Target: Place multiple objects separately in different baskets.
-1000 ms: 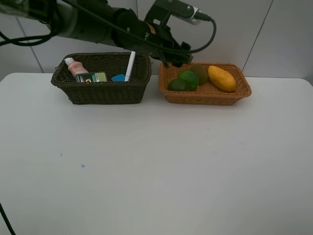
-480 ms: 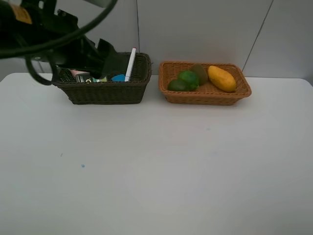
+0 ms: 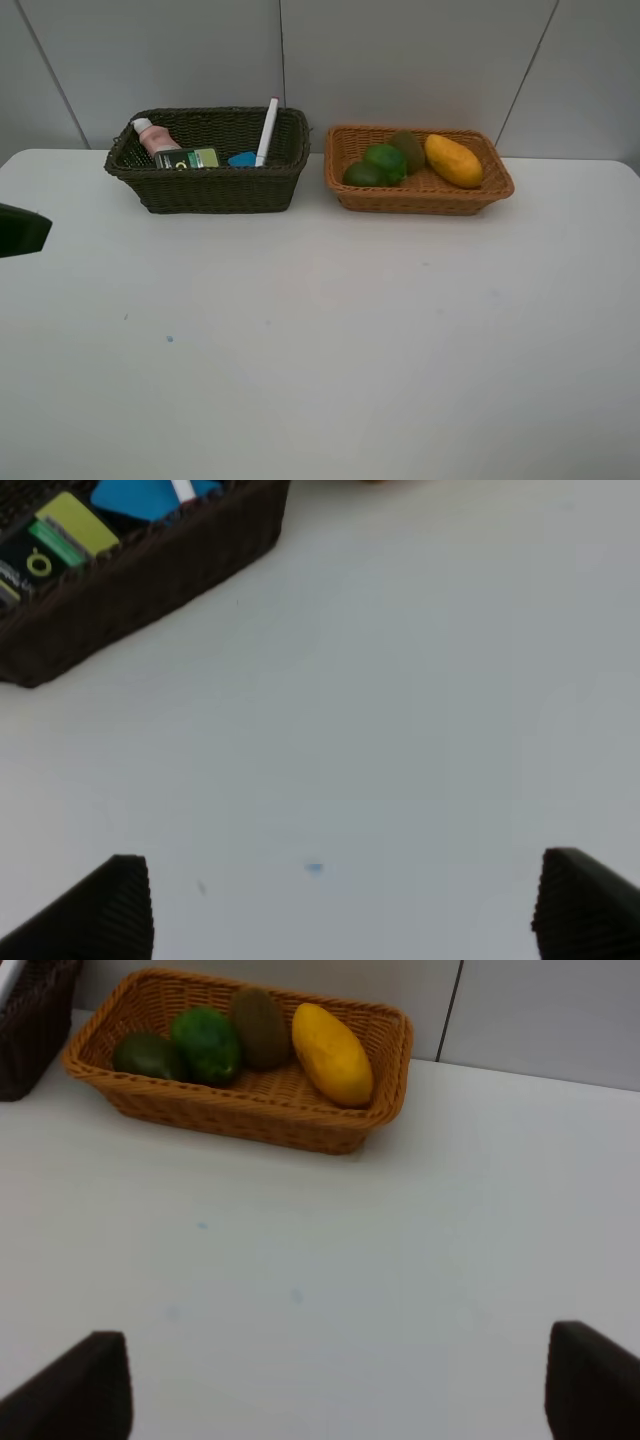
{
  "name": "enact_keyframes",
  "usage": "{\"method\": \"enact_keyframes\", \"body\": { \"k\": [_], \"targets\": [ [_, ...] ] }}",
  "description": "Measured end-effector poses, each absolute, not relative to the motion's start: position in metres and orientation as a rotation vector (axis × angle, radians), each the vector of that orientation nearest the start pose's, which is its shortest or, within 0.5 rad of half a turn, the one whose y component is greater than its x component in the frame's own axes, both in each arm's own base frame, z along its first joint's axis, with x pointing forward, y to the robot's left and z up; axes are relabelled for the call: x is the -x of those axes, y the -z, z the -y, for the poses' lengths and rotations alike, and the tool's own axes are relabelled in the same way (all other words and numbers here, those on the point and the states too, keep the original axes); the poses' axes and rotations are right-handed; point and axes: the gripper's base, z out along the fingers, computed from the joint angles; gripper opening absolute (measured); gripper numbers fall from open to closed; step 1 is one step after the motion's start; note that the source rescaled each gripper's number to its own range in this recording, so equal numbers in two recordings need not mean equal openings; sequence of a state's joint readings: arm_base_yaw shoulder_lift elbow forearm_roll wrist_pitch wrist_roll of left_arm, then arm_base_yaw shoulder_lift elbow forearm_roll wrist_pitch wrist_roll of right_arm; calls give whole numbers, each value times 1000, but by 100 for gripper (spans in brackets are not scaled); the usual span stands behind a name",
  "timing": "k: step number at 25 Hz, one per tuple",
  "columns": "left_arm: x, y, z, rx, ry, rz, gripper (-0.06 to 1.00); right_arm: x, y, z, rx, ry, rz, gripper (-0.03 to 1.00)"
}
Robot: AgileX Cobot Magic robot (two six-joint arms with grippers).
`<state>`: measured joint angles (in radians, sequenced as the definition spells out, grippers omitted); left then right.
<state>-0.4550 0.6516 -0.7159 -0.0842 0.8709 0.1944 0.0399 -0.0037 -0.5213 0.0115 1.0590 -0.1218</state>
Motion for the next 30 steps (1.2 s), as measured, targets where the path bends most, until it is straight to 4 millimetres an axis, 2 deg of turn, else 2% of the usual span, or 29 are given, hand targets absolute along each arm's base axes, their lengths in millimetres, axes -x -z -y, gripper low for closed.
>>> {"method": "enact_keyframes", "body": {
  "k": [6, 11, 15, 25, 30],
  "targets": [
    [-63, -321, 37, -686, 242, -2241, 100, 8, -283, -1, 164, 38, -2011, 100],
    [-50, -293, 30, -632, 262, -2291, 100, 8, -283, -1, 164, 38, -2011, 100],
    [-45, -271, 28, -562, 287, -2355, 100, 8, -283, -1, 164, 38, -2011, 100],
    [-45, -270, 26, -577, 258, -2346, 100, 8, -283, -1, 164, 38, -2011, 100],
    [-47, -271, 21, -451, 199, -2358, 100, 8, -283, -1, 164, 38, -2011, 100]
  ]
}}
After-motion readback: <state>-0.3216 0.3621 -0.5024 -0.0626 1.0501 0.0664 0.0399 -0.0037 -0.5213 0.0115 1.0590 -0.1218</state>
